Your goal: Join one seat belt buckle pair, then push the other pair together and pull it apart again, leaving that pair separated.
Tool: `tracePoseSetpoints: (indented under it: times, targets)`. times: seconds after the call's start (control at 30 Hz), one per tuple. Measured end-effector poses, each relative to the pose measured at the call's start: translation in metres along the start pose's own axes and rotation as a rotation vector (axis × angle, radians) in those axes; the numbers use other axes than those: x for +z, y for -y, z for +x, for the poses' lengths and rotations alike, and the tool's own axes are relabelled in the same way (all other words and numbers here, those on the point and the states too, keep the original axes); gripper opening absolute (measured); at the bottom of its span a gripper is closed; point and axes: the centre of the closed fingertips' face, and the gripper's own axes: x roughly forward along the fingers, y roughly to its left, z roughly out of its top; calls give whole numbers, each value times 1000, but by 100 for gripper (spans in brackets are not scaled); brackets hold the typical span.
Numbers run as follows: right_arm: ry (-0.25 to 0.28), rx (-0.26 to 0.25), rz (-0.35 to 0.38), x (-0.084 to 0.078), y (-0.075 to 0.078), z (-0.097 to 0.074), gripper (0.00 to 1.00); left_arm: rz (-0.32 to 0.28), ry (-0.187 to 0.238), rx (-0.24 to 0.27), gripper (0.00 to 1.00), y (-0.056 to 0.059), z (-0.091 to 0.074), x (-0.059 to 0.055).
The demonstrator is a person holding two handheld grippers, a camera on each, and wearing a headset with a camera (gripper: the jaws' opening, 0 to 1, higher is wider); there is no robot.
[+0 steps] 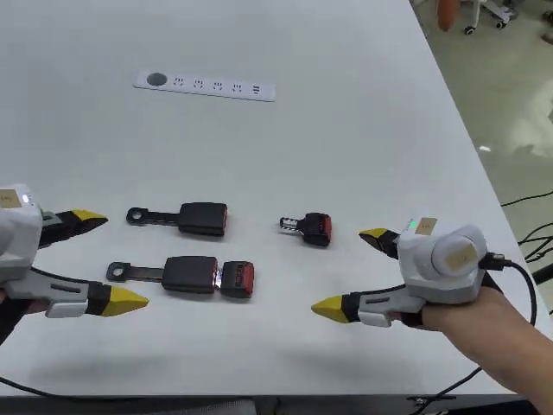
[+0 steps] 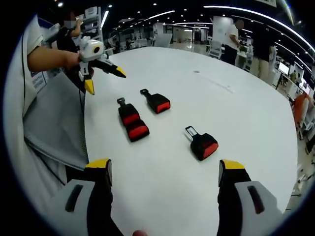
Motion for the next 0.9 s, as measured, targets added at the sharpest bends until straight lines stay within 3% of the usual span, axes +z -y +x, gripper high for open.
tracePoseSetpoints:
  times: [0.03,0.13,0.17,0.2,0.3,0.33,0.37,0.43,0.53,0.57,0.6,0.63,0.77,0.83,0.9]
  targets:
    - [1,-4,0,0,-2,-1,92,5,-5,12,92,4,-1,2]
    - [19,-31,20,0,-5,-5,98,7,8,35,100,0,-8,-2]
    - [30,-50,36,0,-3,-6,100,-4,16,47,100,-15,-11,-11]
    - [33,-67,46,-1,2,-9,100,-10,20,52,100,-17,-13,-13]
    - [53,-77,55,-1,2,-14,100,-24,25,79,100,-3,-20,-5]
    - [49,-80,54,-3,1,-13,100,-24,24,83,100,-3,-21,-6]
    - [42,-84,57,-6,0,-14,100,-38,30,87,100,-18,-24,-18]
    - [42,-95,58,-7,0,-16,100,-51,35,93,100,-9,-25,-13]
    - [49,-112,62,-5,1,-19,100,-63,38,101,100,-16,-27,-21]
    - [53,-114,64,-4,1,-20,100,-64,54,99,100,-5,-27,-12]
    - [57,-115,64,-4,1,-21,100,-63,58,100,100,-4,-27,-11]
    - [58,-115,63,-4,1,-21,100,-62,57,102,100,-14,-28,-20]
    - [67,-118,69,-3,0,-21,100,-73,62,118,100,-19,-32,-24]
    - [75,-121,85,-2,0,-20,100,-74,68,128,100,-11,-33,-20]
    - [93,-118,107,0,-1,-20,100,-71,70,129,100,-19,-35,-28]
